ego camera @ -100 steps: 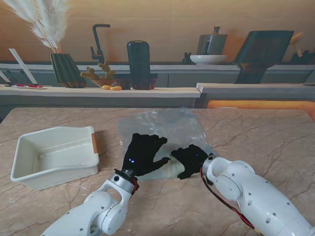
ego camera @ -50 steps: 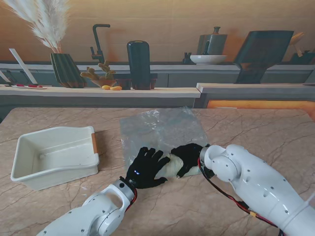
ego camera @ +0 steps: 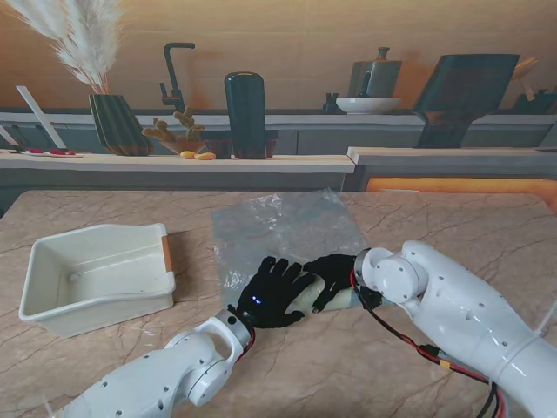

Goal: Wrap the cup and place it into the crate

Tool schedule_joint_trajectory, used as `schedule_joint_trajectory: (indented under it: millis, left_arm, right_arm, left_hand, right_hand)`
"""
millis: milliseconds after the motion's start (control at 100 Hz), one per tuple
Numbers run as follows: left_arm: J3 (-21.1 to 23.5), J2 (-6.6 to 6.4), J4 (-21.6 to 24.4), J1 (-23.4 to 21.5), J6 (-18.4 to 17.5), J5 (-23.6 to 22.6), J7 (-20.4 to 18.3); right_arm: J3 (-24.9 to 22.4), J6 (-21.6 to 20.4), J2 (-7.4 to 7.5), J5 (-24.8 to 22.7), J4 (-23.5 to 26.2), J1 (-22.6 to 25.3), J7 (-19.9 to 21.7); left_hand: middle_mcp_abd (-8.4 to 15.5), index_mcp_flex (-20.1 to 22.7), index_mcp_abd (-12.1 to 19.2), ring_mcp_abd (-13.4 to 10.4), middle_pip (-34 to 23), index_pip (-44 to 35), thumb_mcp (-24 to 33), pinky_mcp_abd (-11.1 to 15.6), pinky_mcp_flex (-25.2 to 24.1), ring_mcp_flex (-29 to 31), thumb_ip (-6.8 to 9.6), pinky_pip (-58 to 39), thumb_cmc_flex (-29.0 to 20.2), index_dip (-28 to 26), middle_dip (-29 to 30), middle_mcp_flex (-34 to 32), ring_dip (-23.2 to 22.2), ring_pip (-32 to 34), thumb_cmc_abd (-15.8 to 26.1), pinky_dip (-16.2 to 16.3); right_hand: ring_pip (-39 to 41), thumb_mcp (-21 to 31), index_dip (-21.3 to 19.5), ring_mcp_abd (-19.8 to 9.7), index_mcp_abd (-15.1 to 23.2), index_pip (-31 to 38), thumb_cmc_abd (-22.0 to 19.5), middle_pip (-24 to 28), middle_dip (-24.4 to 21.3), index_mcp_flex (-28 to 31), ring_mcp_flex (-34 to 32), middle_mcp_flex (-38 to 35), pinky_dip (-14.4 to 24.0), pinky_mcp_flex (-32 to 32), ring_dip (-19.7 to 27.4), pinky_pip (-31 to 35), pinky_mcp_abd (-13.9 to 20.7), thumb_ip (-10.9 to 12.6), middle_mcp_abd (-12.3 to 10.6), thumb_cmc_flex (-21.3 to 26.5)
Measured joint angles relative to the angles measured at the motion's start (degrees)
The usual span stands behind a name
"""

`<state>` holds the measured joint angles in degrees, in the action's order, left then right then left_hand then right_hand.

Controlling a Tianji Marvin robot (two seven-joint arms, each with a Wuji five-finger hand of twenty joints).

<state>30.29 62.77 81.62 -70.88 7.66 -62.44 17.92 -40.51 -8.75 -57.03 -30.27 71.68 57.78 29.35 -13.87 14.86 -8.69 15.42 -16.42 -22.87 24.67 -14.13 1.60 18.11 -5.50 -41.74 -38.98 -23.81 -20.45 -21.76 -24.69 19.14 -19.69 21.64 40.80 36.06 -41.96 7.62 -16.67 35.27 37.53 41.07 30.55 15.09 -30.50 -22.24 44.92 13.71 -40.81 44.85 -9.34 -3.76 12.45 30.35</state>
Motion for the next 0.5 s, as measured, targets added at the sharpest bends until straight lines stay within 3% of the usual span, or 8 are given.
schedule_joint_trajectory:
  millis: [100,270,380,500]
  left_arm:
    - [-1.93,0.63,-1.25,2.23,0.45,2.91,-1.16]
    - [-3.48,2.19,-3.80,5.01,0.96,4.90,-1.40]
    - [-4.37,2.97,-6.04,6.24,0.86,5.41,0.06]
    - [-4.28,3.11,-6.13,6.61,0.88,5.77,-0.74]
  right_arm:
    - [0.84,-0.18,-0.14,2.81,-1.65,-1.44,1.09]
    - [1.19,0.30,-0.38,7.29,-3.62,-3.08,4.27]
    - [-0.18,0.66,-0.66,7.50,-4.28,-2.63,4.56]
    - [-5.07,0.21,-1.24,5.75,-3.78,0.70,3.69]
  left_hand:
    - [-0.42,-1.08,-0.82,-0.41,-0.11,-1.45,5.08,-0.24,1.81,3.71,0.00,-3.30,0.86,-1.75,-0.70,-1.30,-0.52,2.38,-2.47,0.78]
    - [0.00,-1.07,-0.59,-0.68,-3.57,-7.34,12.40,-0.46,7.13,10.10,0.00,-12.86,2.63,-5.66,-4.58,-5.66,-5.73,10.29,-5.09,5.56]
    - [0.55,-1.08,-0.59,-1.05,-4.83,-8.95,13.69,-0.44,9.45,12.36,0.07,-16.03,4.35,-6.49,-5.90,-7.46,-7.13,12.73,-4.94,7.26]
    - [0.56,-1.08,-0.90,-0.76,-5.01,-10.60,13.74,-0.39,12.40,14.57,0.08,-18.72,4.57,-7.09,-6.39,-9.05,-7.63,13.13,-5.72,8.36]
  right_hand:
    - [0.04,0.00,0.86,-0.38,0.18,-1.00,0.02,0.58,0.49,0.54,0.19,0.40,0.00,-0.01,-0.79,-1.52,-0.49,0.00,-0.64,0.11]
    - [0.29,-0.16,2.43,-1.21,0.83,-2.46,0.02,0.45,0.60,0.56,2.27,1.94,0.90,-1.40,-1.55,-4.35,-0.41,0.00,-2.21,0.85]
    - [-0.38,-0.18,4.45,-5.03,6.30,-4.49,-0.11,-0.35,0.42,0.57,1.75,1.15,3.32,-2.16,-1.55,-3.91,0.84,0.15,-5.98,-2.61]
    - [-1.30,0.23,6.80,-8.09,12.03,-7.45,-0.98,-3.61,-1.59,-0.16,1.36,1.05,4.72,-3.60,-0.61,-3.45,1.37,0.19,-7.00,-5.81]
